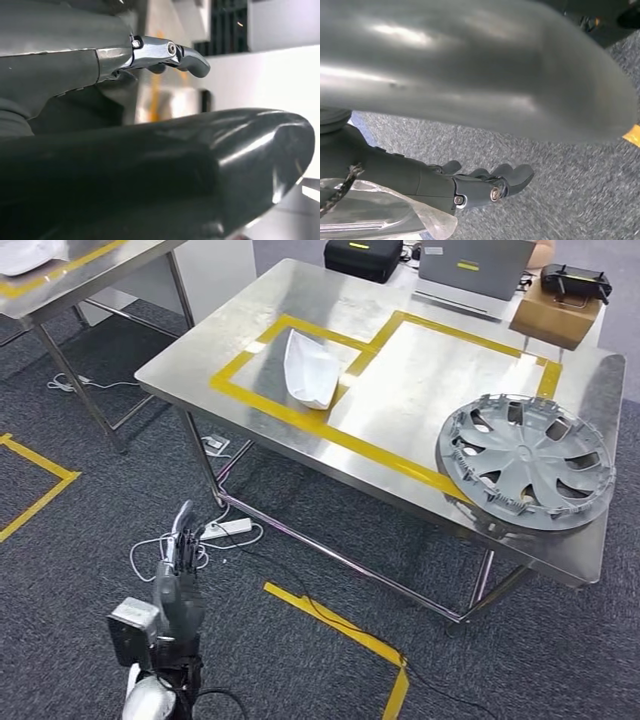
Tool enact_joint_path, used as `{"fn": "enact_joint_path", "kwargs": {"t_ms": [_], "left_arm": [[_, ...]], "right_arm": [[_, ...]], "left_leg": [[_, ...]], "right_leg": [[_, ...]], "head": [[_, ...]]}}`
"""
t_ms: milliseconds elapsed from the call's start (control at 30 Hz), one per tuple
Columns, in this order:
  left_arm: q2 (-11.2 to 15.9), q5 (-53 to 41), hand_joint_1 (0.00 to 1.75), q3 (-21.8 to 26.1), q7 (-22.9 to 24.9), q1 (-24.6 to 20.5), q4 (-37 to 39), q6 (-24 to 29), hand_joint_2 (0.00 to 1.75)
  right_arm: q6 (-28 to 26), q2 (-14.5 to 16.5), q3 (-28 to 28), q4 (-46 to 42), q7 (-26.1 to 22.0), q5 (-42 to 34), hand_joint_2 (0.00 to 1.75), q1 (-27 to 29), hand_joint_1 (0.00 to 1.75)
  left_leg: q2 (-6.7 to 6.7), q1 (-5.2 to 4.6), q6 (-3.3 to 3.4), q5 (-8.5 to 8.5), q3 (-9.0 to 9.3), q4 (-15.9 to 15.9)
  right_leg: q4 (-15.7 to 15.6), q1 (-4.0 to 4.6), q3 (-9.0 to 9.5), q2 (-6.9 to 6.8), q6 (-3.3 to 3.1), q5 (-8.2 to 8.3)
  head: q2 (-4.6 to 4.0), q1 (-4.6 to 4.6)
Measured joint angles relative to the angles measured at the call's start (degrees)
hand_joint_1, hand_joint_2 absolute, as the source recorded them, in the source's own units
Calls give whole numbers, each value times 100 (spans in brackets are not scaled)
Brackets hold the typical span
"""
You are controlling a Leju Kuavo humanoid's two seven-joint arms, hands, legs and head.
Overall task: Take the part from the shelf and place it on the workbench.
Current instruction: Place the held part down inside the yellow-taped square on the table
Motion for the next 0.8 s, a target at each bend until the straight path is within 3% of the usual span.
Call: {"fn": "enact_joint_path", "kwargs": {"t_ms": [33, 100, 167, 267, 333, 433, 467, 500, 533, 633, 700, 800], "left_arm": [[11, -199, 0, 55, 118, -35, 195, 173, 0], [31, -595, 0, 185, 293, -151, 715, 507, 0], [41, -1014, 0, 395, 403, -354, 1531, 926, 0], [65, -1577, 0, 827, 456, -737, 3212, 1626, 0], [103, -1701, 0, 1116, 506, -923, 4248, 1829, 0], [151, -1662, 0, 1469, 671, -1071, 5408, 1770, 0], [163, -1633, 0, 1571, 772, -1084, 5723, 1690, 0], [174, -1598, 0, 1669, 915, -1088, 6000, 1590, 0], [183, -1556, 0, 1765, 1087, -1082, 6259, 1475, 0], [203, -1455, 0, 2012, 1419, -1040, 6842, 1237, 0], [207, -1432, 0, 2124, 1482, -1026, 7109, 1182, 0], [210, -1386, 0, 2256, 1755, -1017, 7402, 1051, 0]], "right_arm": [[-1, -2, -2, 0, 0, 2, 0, 1, 0], [-2, -8, -4, 0, 4, 3, 0, -10, 0], [-7, -11, -5, 0, 20, 7, 0, -32, 0], [-25, -11, -7, 0, 62, 31, 0, -30, 0], [-33, -12, -9, -1, 73, 46, 0, -26, 0], [-33, -13, -9, -2, 81, 66, 0, -32, 0], [-33, -13, -9, -1, 84, 71, 0, -30, 0], [-33, -13, -9, -1, 85, 75, 0, -28, 0], [-33, -13, -9, 0, 85, 78, 0, -27, 0], [-33, -13, -10, -1, 81, 83, 0, -30, 0], [-33, -14, -10, -1, 77, 86, 0, -34, 0], [-34, -15, -9, -2, 39, 91, 0, -37, 0]], "left_leg": [[-2, -5, 0, 1, 3, 1], [-7, -14, -11, 4, 9, 4], [-7, -32, -54, 14, -13, 21], [-1, -35, -145, 22, -38, 37], [-9, -22, -218, -161, -121, 266], [-16, 16, -312, -707, -551, 1296], [-16, 27, -327, -801, -670, 1575], [-16, 37, -335, -788, -705, 1670], [-16, 47, -335, -662, -633, 1532], [-14, 62, -305, -140, -92, 398], [-24, 48, -253, -78, 47, 66], [-36, 32, -146, -68, 30, 53]], "right_leg": [[-223, 1, 109, 0, -13, 169], [-1003, 9, 503, 0, -56, 532], [-1526, 25, 772, 6, -96, 660], [-1621, 29, 805, 25, -161, 684], [-1652, 8, 806, 29, -228, 723], [-1661, 3, 793, 25, -272, 738], [-1659, 4, 790, 24, -274, 738], [-1657, 5, 789, 25, -274, 737], [-1653, 4, 791, 28, -273, 736], [-1626, 17, 791, 36, -235, 716], [-1603, 37, 767, 27, -180, 706], [-1598, 22, 749, 18, -87, 696]], "head": [[0, -1], [0, 1], [0, 0], [0, -4], [0, -31], [0, -63], [0, -62], [0, -64], [0, -64], [0, -65], [0, -59], [0, -59]]}}
